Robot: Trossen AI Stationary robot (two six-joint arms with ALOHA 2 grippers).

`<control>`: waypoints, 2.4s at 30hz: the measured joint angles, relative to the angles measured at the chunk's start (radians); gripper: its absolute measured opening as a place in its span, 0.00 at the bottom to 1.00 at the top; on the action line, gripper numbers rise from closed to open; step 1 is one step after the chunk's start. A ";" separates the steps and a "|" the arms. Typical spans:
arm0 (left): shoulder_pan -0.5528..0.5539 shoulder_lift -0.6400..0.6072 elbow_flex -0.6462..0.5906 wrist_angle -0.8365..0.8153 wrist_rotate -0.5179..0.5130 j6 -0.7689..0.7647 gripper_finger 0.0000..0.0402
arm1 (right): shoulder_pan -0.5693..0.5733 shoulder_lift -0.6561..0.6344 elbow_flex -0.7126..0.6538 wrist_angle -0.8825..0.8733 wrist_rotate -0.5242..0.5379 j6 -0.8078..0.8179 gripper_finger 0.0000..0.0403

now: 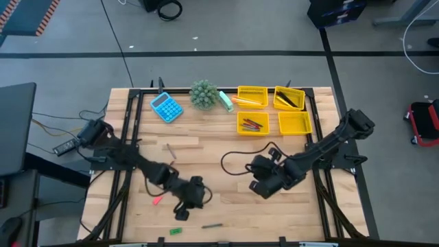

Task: Sort crayons/erasers/pens/pencils in bins
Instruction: Put the green crayon into the bottom left yellow bin, then put the yellow eraser into the bottom right yellow bin

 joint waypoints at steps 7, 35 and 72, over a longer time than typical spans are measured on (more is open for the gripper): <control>-0.065 0.017 0.000 -0.011 -0.097 -0.148 0.17 | 0.034 0.000 0.000 -0.002 0.023 0.017 0.26; -0.127 0.050 0.138 -0.571 -0.096 -0.803 0.44 | 0.069 0.001 -0.062 -0.021 0.062 -0.079 0.26; -0.184 0.248 0.294 -0.763 -0.120 -0.829 0.24 | 0.076 0.001 -0.218 0.031 -0.027 0.062 0.26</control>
